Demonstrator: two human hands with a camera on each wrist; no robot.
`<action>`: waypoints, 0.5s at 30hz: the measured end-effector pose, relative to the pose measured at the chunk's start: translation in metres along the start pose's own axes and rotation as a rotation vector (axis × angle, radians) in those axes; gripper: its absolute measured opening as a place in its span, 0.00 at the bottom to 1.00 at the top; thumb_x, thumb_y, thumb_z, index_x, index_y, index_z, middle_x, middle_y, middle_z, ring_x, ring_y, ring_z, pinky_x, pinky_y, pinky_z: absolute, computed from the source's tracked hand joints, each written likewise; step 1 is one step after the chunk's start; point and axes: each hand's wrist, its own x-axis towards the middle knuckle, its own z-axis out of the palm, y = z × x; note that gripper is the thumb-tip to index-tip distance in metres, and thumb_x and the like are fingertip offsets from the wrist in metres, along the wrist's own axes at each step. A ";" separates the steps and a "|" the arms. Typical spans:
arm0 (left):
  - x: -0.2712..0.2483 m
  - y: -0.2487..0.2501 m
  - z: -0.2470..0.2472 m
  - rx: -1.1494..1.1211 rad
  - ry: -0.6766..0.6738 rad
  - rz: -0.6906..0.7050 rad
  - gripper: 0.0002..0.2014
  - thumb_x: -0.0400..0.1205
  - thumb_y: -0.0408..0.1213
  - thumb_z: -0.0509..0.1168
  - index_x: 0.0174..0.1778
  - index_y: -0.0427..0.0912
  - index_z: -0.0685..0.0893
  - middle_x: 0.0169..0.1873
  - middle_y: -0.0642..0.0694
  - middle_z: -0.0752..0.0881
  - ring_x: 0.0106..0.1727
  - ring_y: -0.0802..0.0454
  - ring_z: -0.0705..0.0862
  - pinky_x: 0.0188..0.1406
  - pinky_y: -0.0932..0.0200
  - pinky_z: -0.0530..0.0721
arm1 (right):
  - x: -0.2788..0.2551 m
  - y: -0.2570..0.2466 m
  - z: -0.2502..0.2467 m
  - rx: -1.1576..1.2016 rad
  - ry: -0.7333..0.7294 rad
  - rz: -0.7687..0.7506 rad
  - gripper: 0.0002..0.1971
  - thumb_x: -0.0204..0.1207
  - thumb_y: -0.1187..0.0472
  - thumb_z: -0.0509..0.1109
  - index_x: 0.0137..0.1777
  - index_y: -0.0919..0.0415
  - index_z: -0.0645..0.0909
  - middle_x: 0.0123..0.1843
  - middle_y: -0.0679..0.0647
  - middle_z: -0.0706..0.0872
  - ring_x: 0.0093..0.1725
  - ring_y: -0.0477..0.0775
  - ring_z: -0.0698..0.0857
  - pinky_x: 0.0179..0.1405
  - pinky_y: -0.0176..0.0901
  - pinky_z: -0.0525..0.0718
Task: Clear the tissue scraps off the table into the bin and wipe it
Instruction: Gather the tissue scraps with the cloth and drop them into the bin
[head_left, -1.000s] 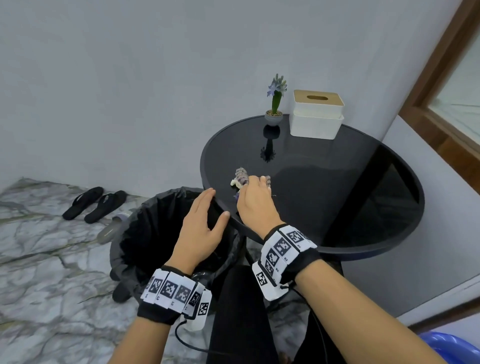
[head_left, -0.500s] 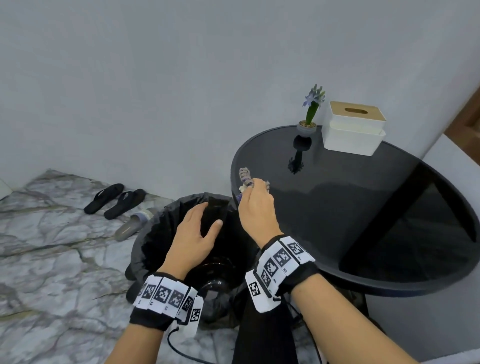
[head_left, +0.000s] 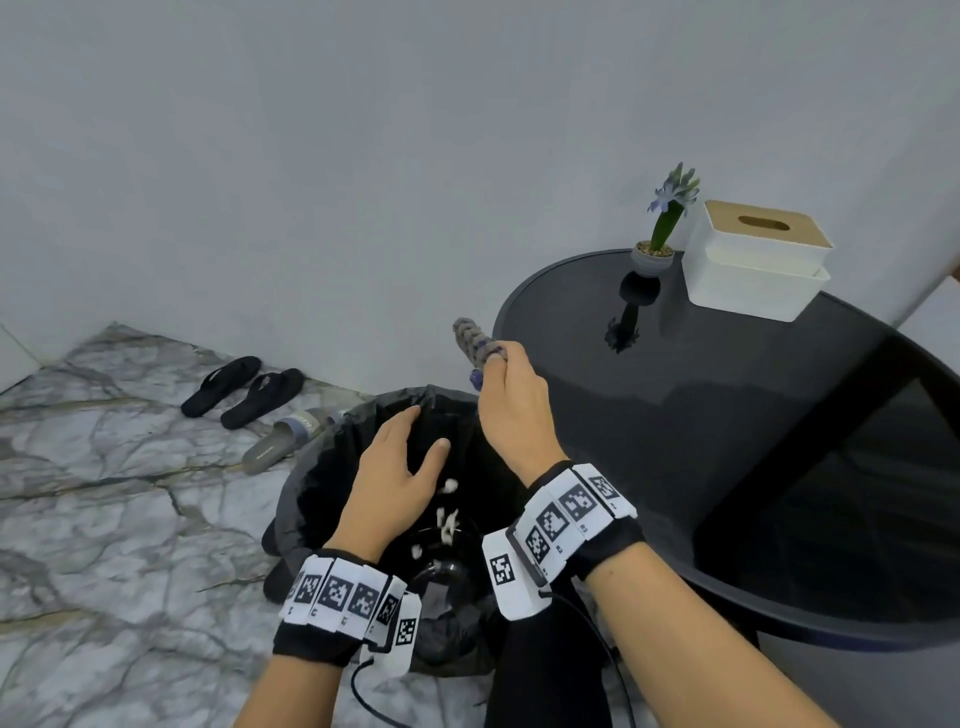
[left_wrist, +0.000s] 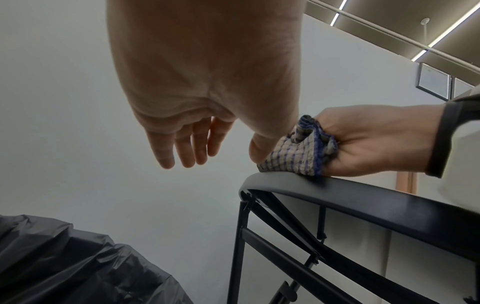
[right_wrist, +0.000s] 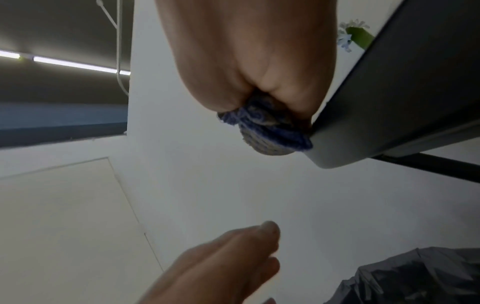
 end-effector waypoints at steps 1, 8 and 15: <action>0.000 0.000 0.001 0.004 -0.008 0.003 0.31 0.84 0.52 0.64 0.81 0.43 0.68 0.78 0.46 0.74 0.77 0.51 0.72 0.76 0.52 0.71 | 0.000 0.000 -0.005 0.013 0.008 0.008 0.14 0.85 0.57 0.50 0.61 0.57 0.76 0.45 0.48 0.85 0.40 0.42 0.82 0.39 0.34 0.77; 0.001 -0.001 0.007 0.029 -0.054 0.013 0.32 0.84 0.53 0.63 0.82 0.43 0.66 0.80 0.46 0.71 0.80 0.51 0.68 0.76 0.59 0.64 | -0.007 -0.006 -0.046 -0.051 0.067 -0.039 0.12 0.86 0.58 0.50 0.58 0.56 0.75 0.43 0.45 0.81 0.41 0.40 0.80 0.34 0.29 0.75; -0.001 -0.003 0.003 0.107 -0.109 0.049 0.33 0.84 0.54 0.61 0.82 0.42 0.66 0.80 0.45 0.70 0.81 0.48 0.67 0.79 0.51 0.66 | -0.013 0.011 -0.054 -0.308 -0.016 -0.040 0.12 0.86 0.59 0.50 0.54 0.65 0.71 0.49 0.64 0.84 0.43 0.64 0.83 0.37 0.52 0.79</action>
